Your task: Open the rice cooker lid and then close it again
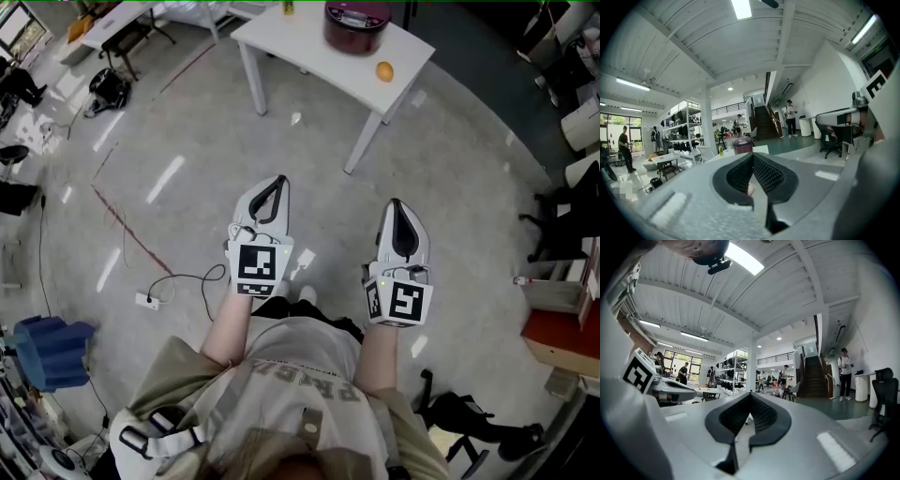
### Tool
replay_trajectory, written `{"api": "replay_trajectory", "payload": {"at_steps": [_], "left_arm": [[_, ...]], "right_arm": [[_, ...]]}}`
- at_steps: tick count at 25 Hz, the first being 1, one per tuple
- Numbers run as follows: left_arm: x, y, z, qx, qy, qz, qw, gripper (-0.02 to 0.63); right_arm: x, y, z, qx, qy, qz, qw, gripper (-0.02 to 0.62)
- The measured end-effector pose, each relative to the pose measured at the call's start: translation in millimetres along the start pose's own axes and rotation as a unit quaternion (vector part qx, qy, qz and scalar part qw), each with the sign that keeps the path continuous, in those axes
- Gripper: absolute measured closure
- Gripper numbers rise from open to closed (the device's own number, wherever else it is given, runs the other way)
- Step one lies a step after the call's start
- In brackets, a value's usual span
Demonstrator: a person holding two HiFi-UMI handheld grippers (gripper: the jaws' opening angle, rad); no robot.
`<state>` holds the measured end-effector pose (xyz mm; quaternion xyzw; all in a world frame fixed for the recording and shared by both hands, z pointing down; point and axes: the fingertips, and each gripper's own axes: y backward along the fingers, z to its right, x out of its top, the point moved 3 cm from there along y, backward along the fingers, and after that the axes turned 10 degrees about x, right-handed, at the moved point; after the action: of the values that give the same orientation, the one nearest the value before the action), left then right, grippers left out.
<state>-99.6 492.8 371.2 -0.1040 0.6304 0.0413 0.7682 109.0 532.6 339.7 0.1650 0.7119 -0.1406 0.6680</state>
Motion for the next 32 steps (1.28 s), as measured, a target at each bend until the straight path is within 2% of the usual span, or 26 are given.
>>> {"api": "replay_trajectory", "payload": {"at_steps": [6, 10, 11, 13, 15, 17, 18, 21, 32], "left_arm": [[5, -8, 4, 0.019, 0.011, -0.003, 0.9998, 0.6], [21, -15, 9, 0.028, 0.009, 0.007, 0.9995, 0.6], [24, -16, 11, 0.029, 0.008, 0.01, 0.9995, 0.6], [31, -16, 12, 0.029, 0.011, 0.016, 0.9994, 0.598], [37, -16, 14, 0.022, 0.019, 0.02, 0.9994, 0.506], [43, -17, 18, 0.009, 0.019, 0.022, 0.9995, 0.359], [44, -18, 20, 0.004, 0.016, 0.023, 0.9996, 0.331], [41, -21, 21, -0.001, 0.013, 0.017, 0.9998, 0.298], [25, -58, 2, -0.013, 0.009, -0.003, 0.9999, 0.298]], "right_arm": [[-4, 3, 19, 0.007, -0.036, 0.014, 0.999, 0.595], [-1, 7, 37, 0.015, -0.082, 0.041, 0.996, 0.592], [0, 8, 40, 0.018, -0.09, 0.046, 0.995, 0.561], [3, 9, 45, 0.022, -0.098, 0.053, 0.993, 0.45], [6, 9, 51, 0.022, -0.102, 0.059, 0.993, 0.383], [8, 9, 55, 0.021, -0.105, 0.064, 0.992, 0.342], [9, 9, 56, 0.021, -0.106, 0.066, 0.992, 0.334], [10, 6, 56, 0.029, -0.113, 0.07, 0.991, 0.336], [3, -33, 61, 0.017, -0.11, 0.061, 0.992, 0.334]]}}
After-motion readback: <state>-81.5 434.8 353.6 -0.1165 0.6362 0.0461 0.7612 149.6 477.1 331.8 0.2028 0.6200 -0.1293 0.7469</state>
